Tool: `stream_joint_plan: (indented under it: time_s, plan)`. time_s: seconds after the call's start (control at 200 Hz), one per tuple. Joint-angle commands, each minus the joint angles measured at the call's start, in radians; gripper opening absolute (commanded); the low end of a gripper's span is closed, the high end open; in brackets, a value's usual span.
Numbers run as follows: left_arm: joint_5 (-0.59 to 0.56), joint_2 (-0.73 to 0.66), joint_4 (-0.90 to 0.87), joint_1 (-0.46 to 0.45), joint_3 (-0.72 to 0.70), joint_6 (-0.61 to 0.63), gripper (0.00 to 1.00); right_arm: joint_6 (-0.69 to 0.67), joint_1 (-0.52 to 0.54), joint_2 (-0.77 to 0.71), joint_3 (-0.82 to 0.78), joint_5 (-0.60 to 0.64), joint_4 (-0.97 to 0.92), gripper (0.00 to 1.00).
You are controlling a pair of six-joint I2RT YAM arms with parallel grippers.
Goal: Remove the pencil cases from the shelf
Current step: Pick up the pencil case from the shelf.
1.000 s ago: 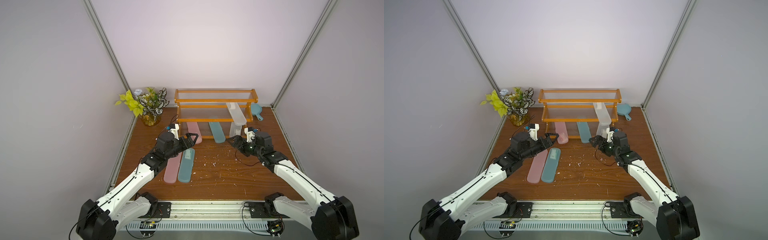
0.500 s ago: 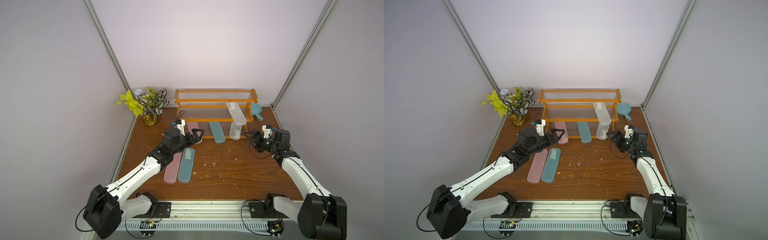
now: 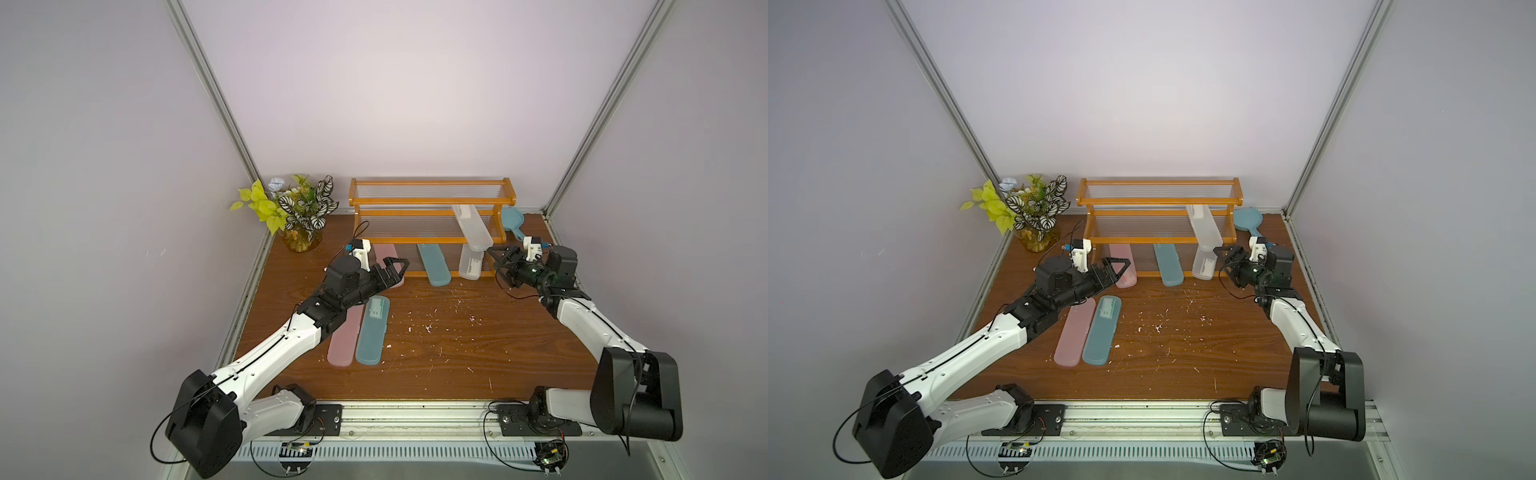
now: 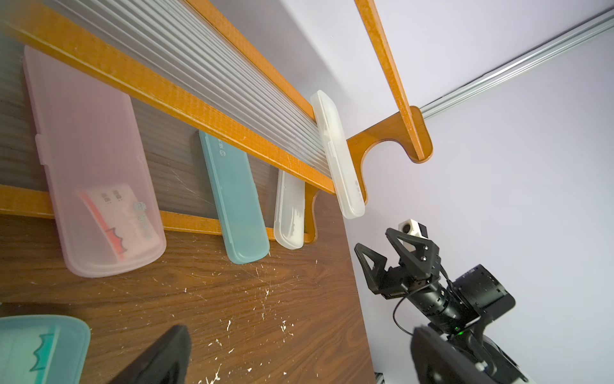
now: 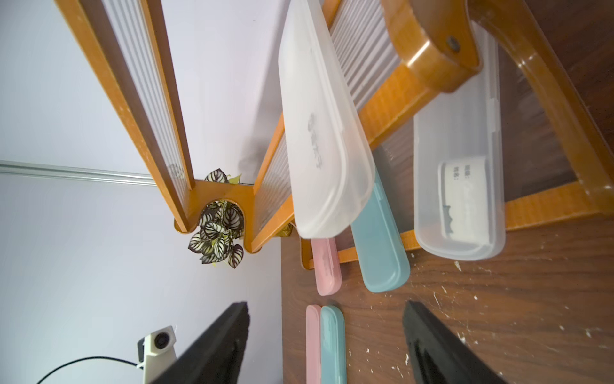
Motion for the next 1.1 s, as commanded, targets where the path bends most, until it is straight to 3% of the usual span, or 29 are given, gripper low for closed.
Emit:
stream_joint_plan:
  time_s: [0.0,0.275,0.575,0.921,1.096]
  plan:
    - [-0.005,-0.028,0.005,-0.01,-0.012,-0.002,0.98,0.037,-0.002,0.033,0.052,-0.027,0.102,0.77]
    - [-0.019,-0.052,-0.016,-0.01,-0.022,-0.003,0.98,0.058,-0.003,0.128,0.099,-0.031,0.141,0.72]
    - [-0.044,-0.075,-0.033,-0.01,-0.031,-0.003,0.98,-0.268,-0.002,0.073,0.222,0.103,-0.208,0.81]
    - [-0.072,-0.106,-0.073,-0.01,-0.035,0.011,0.98,-0.669,0.029,-0.007,0.249,0.257,-0.27,0.92]
    - [-0.083,-0.126,-0.094,-0.01,-0.036,0.023,0.98,-0.727,0.031,0.032,0.307,0.258,-0.271,0.96]
